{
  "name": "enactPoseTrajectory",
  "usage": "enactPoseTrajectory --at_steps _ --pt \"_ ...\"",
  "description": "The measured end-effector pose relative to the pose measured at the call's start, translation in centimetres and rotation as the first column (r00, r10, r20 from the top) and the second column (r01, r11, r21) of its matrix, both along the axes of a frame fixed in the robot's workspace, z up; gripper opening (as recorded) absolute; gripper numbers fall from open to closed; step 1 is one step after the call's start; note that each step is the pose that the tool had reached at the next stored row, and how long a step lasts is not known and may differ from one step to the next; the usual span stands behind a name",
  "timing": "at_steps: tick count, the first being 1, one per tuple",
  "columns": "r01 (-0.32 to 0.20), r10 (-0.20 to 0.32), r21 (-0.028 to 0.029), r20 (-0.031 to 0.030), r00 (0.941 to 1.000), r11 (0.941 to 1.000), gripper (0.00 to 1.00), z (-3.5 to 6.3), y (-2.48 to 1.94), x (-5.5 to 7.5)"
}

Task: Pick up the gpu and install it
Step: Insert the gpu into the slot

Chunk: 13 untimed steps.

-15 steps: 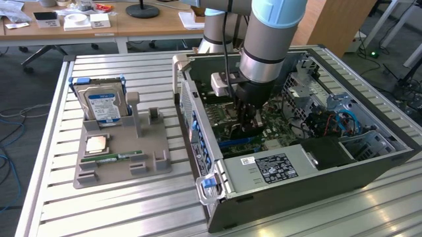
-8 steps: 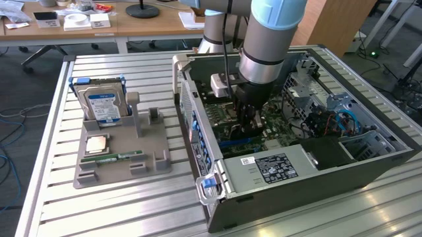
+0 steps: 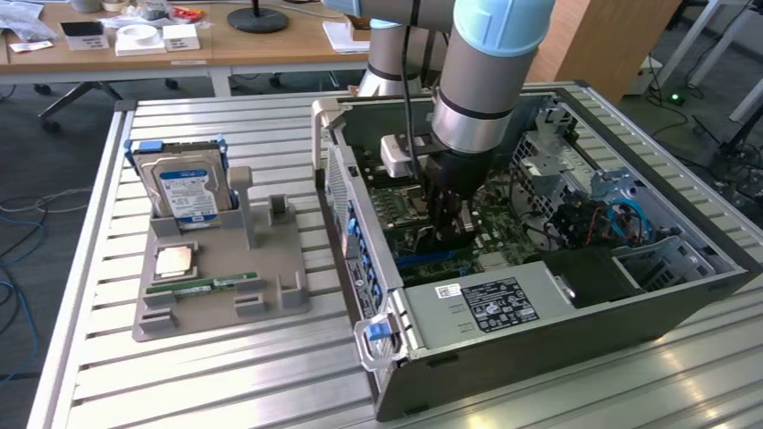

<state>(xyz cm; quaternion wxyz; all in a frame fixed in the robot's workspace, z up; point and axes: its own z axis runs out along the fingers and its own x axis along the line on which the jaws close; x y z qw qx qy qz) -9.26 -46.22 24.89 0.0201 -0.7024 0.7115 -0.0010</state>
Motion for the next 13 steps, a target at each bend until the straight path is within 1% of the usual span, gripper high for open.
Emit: enactPoseTrajectory --at_steps 7,11,13 --pt "0.000 0.000 -0.0003 -0.0002 1.0000 1.0000 0.26 -0.02 0.00 0.00" --pt "0.000 0.000 -0.0002 0.0000 1.0000 1.0000 0.26 -0.13 0.00 0.00" --pt "0.000 0.000 0.0000 0.0001 1.0000 1.0000 0.26 -0.34 0.00 -0.02"
